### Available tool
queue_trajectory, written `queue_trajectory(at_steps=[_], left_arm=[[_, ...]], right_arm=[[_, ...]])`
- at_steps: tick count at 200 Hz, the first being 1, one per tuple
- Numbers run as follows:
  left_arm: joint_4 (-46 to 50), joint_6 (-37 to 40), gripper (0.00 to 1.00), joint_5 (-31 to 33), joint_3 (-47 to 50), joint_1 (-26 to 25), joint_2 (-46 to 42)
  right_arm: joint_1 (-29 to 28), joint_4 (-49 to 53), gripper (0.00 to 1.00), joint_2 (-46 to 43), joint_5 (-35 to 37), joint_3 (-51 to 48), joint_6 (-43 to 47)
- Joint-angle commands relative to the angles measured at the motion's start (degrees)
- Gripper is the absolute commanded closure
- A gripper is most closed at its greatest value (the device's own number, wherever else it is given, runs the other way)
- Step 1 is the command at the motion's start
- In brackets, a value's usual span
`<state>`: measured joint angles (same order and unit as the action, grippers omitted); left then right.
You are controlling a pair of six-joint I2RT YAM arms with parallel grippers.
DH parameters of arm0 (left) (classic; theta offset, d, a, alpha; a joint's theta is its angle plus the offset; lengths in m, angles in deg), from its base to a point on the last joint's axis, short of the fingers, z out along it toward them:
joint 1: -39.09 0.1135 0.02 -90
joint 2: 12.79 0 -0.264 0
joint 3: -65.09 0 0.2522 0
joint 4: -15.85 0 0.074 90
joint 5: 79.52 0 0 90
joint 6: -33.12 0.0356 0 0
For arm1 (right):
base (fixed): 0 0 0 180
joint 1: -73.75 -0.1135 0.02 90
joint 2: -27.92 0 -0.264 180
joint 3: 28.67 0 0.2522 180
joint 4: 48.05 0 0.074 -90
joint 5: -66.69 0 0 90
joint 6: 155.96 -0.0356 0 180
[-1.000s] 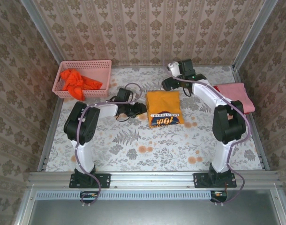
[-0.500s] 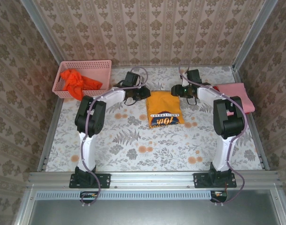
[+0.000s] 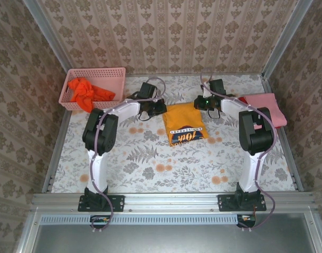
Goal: Fold and stack the t-shirts
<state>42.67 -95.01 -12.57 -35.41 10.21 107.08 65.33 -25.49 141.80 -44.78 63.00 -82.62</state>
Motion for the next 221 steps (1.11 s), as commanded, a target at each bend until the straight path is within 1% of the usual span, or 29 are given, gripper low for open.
queue_trajectory(at_steps=[1, 33, 63, 145, 149, 153, 155, 157, 158, 161, 162, 163, 164, 166, 174, 184, 185, 190, 193, 201, 204, 207, 221], left_arm=[[-1.44, -0.89, 1.0, 0.55, 1.91, -0.3, -4.56], [-2.0, -1.34, 1.0, 1.01, 5.44, -0.3, -7.46], [-3.31, -2.06, 1.0, 2.34, 10.27, -0.12, -9.71], [-6.81, -4.06, 1.0, 4.22, 18.92, 0.99, -7.38], [-6.88, -3.99, 1.0, 4.4, 19.18, 1.1, -7.11], [-6.88, -3.93, 1.0, 4.56, 19.26, 1.23, -6.85], [-6.86, -3.81, 1.0, 4.63, 19.27, 1.27, -6.67], [-6.83, -3.73, 1.0, 4.67, 19.27, 1.33, -6.56], [-6.87, -3.72, 1.0, 4.67, 19.3, 1.35, -6.48], [-6.83, -3.68, 1.0, 4.72, 19.25, 1.49, -6.32], [-6.87, -3.69, 1.0, 4.74, 19.24, 1.52, -6.23], [-6.84, -3.7, 1.0, 4.76, 19.29, 1.58, -6.14], [-6.87, -3.7, 1.0, 4.76, 19.31, 1.61, -6.06], [-6.9, -3.64, 1.0, 4.77, 19.3, 1.67, -5.92], [-6.99, -3.42, 1.0, 4.76, 19.11, 1.94, -5.56], [-7.04, -3.06, 0.99, 4.94, 18.73, 2.16, -4.97], [-7.02, -3.03, 0.99, 4.94, 18.68, 2.21, -4.94], [-6.92, -2.77, 0.98, 4.94, 18.36, 2.26, -4.58], [-6.79, -2.56, 0.97, 4.9, 18.05, 2.34, -4.4], [-6.45, -2.09, 0.96, 4.88, 17.18, 2.48, -3.71], [-6.24, -1.83, 0.96, 4.86, 16.75, 2.43, -3.36], [-5.94, -1.67, 0.96, 4.81, 16.29, 2.43, -3.04], [-4.9, -0.93, 0.96, 4.17, 14.54, 2.43, -1.67]], right_arm=[[-0.96, -2.62, 1.0, -4.6, -1.05, -2.02, 1.66], [-2.04, -2.62, 1.0, -5.46, -0.93, -2.94, 3.37], [-2.51, -2.31, 1.0, -4.16, -0.18, -2.51, 3.62], [-2.71, -1.51, 0.99, 3.05, 0.53, 0.96, 4.1], [-2.73, -1.59, 0.96, 3.09, 0.56, 0.95, 4.17], [-2.76, -2.03, 0.89, 2.96, 0.51, 0.83, 4.13], [-2.79, -2.12, 0.87, 2.94, 0.49, 0.79, 4.16], [-2.72, -2.34, 0.83, 2.75, 0.57, 0.62, 4.17], [-2.72, -2.34, 0.83, 2.75, 0.57, 0.62, 4.17], [-2.69, -2.68, 0.78, 2.6, 0.59, 0.33, 4.3], [-2.72, -2.92, 0.75, 2.45, 0.68, 0.16, 4.28], [-2.72, -2.92, 0.75, 2.45, 0.68, 0.16, 4.28], [-2.73, -3.15, 0.72, 2.25, 0.81, 0.03, 4.34], [-2.69, -3.21, 0.71, 2.1, 0.9, -0.09, 4.4], [-2.71, -4.02, 0.57, 1.21, 1.24, -0.89, 4.77], [-2.66, -4.57, 0.44, -0.02, 1.26, -2.05, 5.13], [-2.63, -4.58, 0.42, -0.23, 1.2, -2.23, 5.21], [-2.58, -4.53, 0.38, -0.53, 1.0, -2.59, 5.37], [-2.53, -4.26, 0.33, -0.96, 0.84, -2.98, 5.48], [-2.51, -3.76, 0.3, -1.44, 0.5, -3.63, 5.7], [-2.53, -3.52, 0.26, -1.74, 0.29, -3.93, 5.88], [-2.48, -3.02, 0.25, -2.02, 0.01, -4.41, 6.03], [-2.56, -1.3, 0.23, -2.52, -0.8, -5.87, 5.84]])
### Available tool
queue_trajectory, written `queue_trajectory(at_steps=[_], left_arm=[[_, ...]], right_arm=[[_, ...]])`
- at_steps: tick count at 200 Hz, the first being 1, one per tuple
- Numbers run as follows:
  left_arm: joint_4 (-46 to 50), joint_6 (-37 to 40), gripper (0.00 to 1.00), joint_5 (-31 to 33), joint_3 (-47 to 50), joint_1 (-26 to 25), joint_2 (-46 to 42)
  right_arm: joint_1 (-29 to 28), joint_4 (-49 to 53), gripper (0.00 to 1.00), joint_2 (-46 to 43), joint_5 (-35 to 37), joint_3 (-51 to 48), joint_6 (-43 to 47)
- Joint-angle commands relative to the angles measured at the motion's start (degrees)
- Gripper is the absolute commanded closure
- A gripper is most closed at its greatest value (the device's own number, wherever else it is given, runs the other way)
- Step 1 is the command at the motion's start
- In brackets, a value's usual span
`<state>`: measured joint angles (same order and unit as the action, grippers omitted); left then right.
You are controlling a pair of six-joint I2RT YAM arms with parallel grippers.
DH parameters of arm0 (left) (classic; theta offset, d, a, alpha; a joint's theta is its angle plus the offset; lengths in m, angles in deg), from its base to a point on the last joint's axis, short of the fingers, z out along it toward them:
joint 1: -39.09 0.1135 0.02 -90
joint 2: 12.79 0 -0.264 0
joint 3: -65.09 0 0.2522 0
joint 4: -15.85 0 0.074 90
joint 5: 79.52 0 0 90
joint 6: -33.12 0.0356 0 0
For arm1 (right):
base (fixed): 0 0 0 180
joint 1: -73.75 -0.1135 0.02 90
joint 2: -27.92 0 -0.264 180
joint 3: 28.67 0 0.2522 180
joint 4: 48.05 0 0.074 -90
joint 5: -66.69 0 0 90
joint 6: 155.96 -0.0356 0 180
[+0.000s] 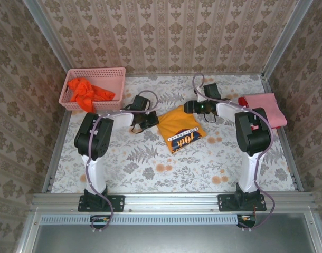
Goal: Fold and stack the t-shirts
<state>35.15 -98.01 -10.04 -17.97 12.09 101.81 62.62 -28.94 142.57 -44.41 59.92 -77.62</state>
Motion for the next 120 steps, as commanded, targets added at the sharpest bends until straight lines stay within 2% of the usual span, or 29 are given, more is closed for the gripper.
queue_trajectory(at_steps=[1, 20, 34, 73, 96, 105, 120], left_arm=[[2.67, 2.04, 0.96, 1.58, -2.97, 0.55, 3.65], [2.35, 1.55, 0.96, 1.44, -3.26, 0.55, 4.35], [1.53, 1.25, 0.9, 1.12, -3.03, 0.59, 4.18], [1.43, 1.6, 0.5, 1.97, -3.32, 0.25, 0.1], [1.39, -0.78, 0.11, 4.03, 0.63, -0.4, -4.68], [0.41, -2.32, 0.07, 4.87, 3.62, -0.87, -7.35], [-0.43, -4.21, 0.05, 6.66, 7.96, -2.16, -11.64]], right_arm=[[0.15, 2.15, 0.23, -3.29, -1.17, -2.79, 0.84], [0.08, 2.94, 0.23, -3.88, -5.17, -4.8, -0.48], [-0.28, 1.82, 0.24, -4.16, -8.38, -6.61, -1.87], [-1.23, -1.69, 0.26, -4.85, -9.35, -11.18, -6.56], [-1.78, -6.38, 0.3, -6.42, -7.28, -15.21, -12.62], [-2.29, -7.88, 0.32, -7.42, -5.94, -16.72, -14.4], [-3.43, -10.07, 0.35, -9.35, -4.6, -19.13, -16.37]])
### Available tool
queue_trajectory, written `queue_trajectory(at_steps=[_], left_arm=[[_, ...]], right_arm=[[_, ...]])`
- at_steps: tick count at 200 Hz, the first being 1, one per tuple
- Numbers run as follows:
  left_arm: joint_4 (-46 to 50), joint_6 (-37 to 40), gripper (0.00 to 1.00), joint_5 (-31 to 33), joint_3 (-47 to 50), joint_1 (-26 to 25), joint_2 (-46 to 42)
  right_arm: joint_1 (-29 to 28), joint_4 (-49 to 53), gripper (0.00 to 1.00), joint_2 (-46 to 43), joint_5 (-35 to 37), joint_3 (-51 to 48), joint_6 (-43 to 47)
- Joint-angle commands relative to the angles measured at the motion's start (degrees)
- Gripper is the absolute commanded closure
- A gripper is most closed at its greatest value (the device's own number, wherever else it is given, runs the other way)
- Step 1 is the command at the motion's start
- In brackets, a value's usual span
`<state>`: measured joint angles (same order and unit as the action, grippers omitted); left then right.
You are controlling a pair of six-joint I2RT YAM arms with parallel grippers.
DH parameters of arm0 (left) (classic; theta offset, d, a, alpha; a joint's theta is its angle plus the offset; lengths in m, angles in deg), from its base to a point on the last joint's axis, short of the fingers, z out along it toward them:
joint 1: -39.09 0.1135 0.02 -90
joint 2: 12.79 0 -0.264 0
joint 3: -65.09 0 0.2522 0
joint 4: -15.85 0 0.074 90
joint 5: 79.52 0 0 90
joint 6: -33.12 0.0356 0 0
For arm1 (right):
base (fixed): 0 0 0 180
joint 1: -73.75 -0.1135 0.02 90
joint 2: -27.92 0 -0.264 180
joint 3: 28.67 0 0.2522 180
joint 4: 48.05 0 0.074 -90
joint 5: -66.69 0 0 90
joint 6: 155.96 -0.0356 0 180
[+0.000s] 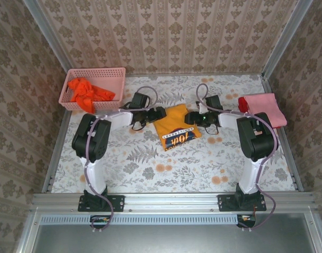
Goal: Fold and stack the t-shirts
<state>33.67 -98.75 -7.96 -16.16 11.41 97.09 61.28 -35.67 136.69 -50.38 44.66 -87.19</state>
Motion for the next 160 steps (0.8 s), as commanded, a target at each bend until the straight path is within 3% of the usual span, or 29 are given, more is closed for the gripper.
queue_trajectory(at_steps=[1, 9, 31, 56, 76, 97, 126, 160], left_arm=[[1.09, -3.52, 0.05, 4.74, 6.41, -1.58, -7.25], [1.92, -4.14, 0.0, 5.71, 7.83, -2.33, -9.1], [3.57, -5.41, 0.0, 5.84, 10.31, -4.1, -11.76], [3.0, -6.83, 0.08, 5.33, 11.25, -6.21, -11.81], [3.26, -6.21, 0.13, 4.27, 9.91, -6.33, -9.69], [4.48, -3.96, 0.19, 5.75, 8.77, -5.69, -8.5], [6.71, 0.04, 0.26, 5.78, 7.69, -3.58, -6.85], [5.7, 1.04, 0.44, 2.47, 6.58, -2.22, -3.08]], right_arm=[[-2.2, -3.43, 0.35, -3.61, 1.52, -3.99, -6.89], [-2.62, -4.65, 0.37, -4.48, 2.24, -5.0, -7.63], [-4.55, -8.11, 0.41, -6.87, 3.17, -7.97, -10.11], [-6.76, -9.84, 0.5, -9.24, 5.73, -10.58, -12.71], [-9.21, -10.95, 0.52, -10.98, 7.12, -12.22, -14.58], [-9.5, -10.08, 0.51, -12.65, 10.74, -12.73, -14.25], [-9.29, -8.7, 0.36, -12.35, 15.39, -11.38, -15.27], [-8.9, -8.11, 0.35, -8.28, 15.01, -7.06, -18.08]])
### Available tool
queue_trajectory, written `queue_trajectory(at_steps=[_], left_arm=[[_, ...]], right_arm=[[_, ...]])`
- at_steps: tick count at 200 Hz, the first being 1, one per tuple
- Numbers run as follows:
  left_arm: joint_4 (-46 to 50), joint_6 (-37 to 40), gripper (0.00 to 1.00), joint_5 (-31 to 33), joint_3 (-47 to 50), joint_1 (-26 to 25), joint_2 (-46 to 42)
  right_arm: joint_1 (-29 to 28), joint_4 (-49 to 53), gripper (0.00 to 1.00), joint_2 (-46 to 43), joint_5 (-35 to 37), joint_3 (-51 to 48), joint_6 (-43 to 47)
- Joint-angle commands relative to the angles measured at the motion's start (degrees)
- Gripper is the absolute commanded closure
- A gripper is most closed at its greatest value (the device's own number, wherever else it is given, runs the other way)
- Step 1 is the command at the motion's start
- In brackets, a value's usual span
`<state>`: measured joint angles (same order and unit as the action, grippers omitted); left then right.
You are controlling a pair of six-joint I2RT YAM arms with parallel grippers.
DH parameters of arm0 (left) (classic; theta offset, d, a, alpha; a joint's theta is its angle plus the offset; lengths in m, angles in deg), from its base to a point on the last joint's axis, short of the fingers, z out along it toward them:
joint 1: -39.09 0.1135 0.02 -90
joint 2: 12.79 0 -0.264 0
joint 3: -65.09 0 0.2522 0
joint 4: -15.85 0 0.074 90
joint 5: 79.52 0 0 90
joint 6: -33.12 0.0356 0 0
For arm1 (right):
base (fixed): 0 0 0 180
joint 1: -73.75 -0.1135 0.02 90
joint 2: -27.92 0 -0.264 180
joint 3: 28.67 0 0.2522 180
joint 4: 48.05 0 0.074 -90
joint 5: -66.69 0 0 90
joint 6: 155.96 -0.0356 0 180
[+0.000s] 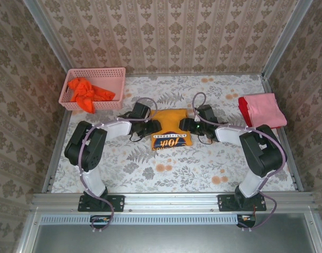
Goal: Fold and stack the t-shirts
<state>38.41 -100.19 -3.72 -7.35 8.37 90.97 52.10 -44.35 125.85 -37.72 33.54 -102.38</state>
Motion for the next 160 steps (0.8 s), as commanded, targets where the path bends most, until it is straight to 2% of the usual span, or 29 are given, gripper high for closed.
queue_trajectory(at_steps=[1, 44, 78, 160], left_arm=[[0.96, 2.5, 0.45, -1.92, -2.32, 0.83, 3.21], [0.11, 2.26, 0.77, -3.95, -2.37, 1.61, 5.55], [-0.51, 2.26, 0.81, -4.43, -1.88, 1.76, 6.4], [-1.68, 1.86, 0.84, -5.67, -2.06, 1.8, 7.77]], right_arm=[[0.29, 0.66, 0.35, 2.72, 2.32, 4.14, -2.92], [0.26, 2.9, 0.35, 5.25, 2.85, 6.57, -3.4], [-0.23, 6.4, 0.34, 3.2, 6.59, 5.96, -1.64], [-2.9, 6.07, 0.33, 7.3, 1.06, 7.11, -2.61]])
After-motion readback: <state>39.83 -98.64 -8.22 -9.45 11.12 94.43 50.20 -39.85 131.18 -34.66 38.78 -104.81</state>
